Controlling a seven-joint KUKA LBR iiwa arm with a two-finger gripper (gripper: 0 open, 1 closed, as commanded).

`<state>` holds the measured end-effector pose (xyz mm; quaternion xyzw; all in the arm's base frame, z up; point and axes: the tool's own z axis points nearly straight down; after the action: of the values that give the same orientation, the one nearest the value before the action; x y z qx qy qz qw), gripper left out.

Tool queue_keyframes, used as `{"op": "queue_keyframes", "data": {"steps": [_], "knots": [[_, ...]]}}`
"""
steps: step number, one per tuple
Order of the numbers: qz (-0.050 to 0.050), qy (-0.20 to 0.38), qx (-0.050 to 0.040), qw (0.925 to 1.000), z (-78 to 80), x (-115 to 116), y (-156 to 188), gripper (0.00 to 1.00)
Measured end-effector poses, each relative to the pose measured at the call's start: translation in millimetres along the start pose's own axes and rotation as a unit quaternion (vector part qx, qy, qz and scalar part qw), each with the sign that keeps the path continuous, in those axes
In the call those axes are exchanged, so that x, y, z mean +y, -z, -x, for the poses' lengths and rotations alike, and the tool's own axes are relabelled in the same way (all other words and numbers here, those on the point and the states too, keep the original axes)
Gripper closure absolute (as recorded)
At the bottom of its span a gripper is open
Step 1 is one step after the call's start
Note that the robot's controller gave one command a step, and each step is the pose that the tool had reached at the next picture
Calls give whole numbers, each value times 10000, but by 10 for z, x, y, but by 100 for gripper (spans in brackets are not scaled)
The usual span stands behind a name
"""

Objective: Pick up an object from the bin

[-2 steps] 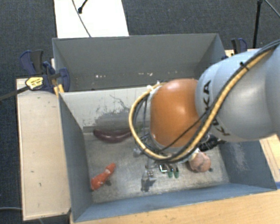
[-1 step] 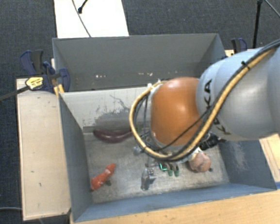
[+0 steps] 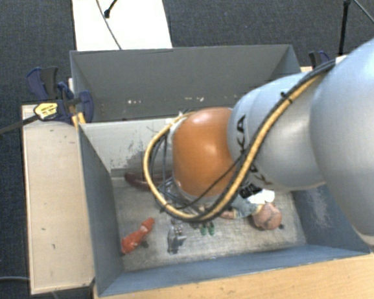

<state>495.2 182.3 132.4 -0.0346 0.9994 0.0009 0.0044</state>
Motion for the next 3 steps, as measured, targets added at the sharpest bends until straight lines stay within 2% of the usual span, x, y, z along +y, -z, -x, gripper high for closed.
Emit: {"op": "queue_keyframes", "data": {"steps": [1,2,3], "knots": [[8,412,26,9991,159,457,-375,0],[2,2030,29,9792,175,539,-586,100],[2,2022,29,9793,174,538,-587,100]]}}
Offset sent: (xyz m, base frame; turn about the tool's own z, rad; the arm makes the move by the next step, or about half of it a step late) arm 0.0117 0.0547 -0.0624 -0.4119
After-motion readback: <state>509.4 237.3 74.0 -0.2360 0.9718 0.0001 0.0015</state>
